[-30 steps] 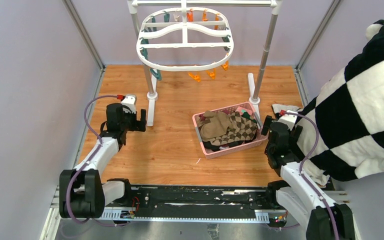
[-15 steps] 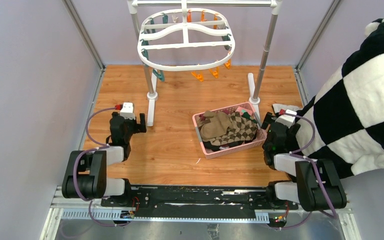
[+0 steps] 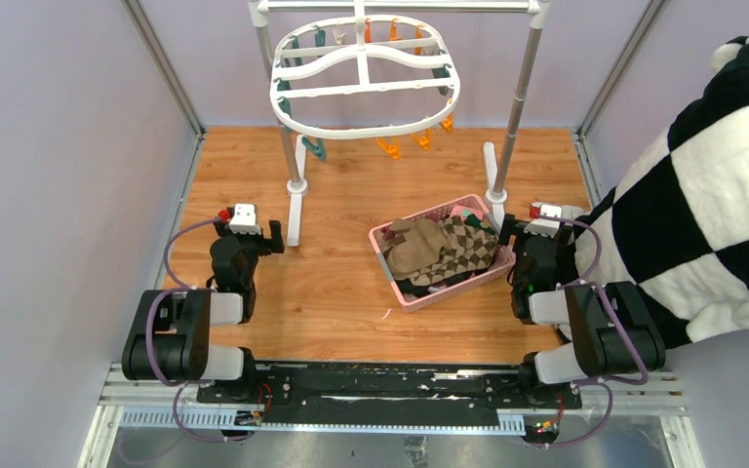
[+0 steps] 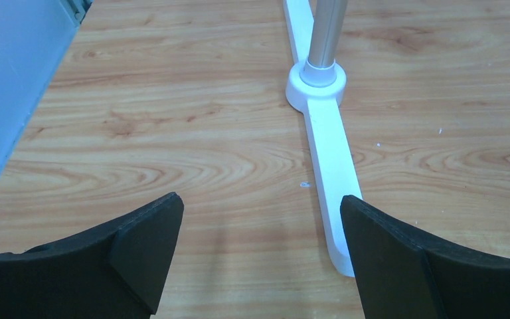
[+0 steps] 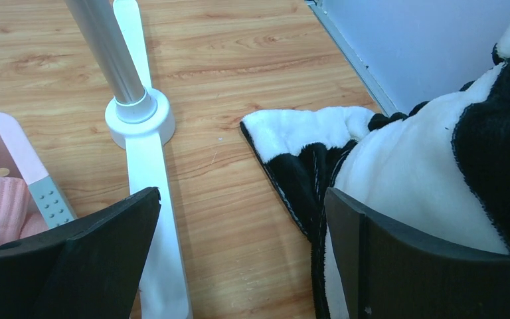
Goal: Remove the socks clipped to the hanger
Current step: Reset both arms
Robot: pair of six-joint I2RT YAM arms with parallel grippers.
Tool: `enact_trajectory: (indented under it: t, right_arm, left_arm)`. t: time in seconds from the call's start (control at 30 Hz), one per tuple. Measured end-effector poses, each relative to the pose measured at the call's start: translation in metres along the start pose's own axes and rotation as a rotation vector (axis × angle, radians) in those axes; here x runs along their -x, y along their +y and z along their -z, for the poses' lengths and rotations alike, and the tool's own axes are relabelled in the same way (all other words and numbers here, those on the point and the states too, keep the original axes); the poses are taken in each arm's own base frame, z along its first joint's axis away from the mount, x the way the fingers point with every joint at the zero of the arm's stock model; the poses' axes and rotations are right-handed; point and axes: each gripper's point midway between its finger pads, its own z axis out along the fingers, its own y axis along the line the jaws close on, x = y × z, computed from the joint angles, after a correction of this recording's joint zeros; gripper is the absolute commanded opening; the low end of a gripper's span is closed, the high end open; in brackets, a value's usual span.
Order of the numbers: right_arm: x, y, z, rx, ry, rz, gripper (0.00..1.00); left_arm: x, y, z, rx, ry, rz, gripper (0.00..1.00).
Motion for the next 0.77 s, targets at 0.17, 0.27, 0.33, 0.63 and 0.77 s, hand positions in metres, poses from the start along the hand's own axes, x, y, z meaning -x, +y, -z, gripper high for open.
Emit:
enact_trajectory:
  t: [0.17,0.27,0.33,0.63,0.77]
  right_arm:
    - [-0.0004,0.0024,-0.0003,0.020,0.006,0.001,1.00]
    - [-0.0008,0.0027,-0.0005,0.022,0.010,0.003,1.00]
    - [-0.0005,0.0029,-0.0006,0.023,0.011,0.003,1.00]
    - [-0.0005,0.0029,-0.0010,0.023,0.015,0.005,1.00]
    - [-0.0006,0.0030,-0.0010,0.023,0.016,0.005,1.00]
  left_arm:
    - [-0.0008,0.0000,-0.0004,0.000,0.005,0.000,1.00]
    - [-0.0008,0.0001,-0.0004,0.000,0.005,0.000,1.00]
    - [-0.0007,0.0002,-0.0004,0.001,0.005,0.000,1.00]
    - [-0.0008,0.0003,-0.0004,0.002,0.005,0.000,1.00]
    - [-0.0010,0.0006,-0.0003,0.003,0.006,0.000,1.00]
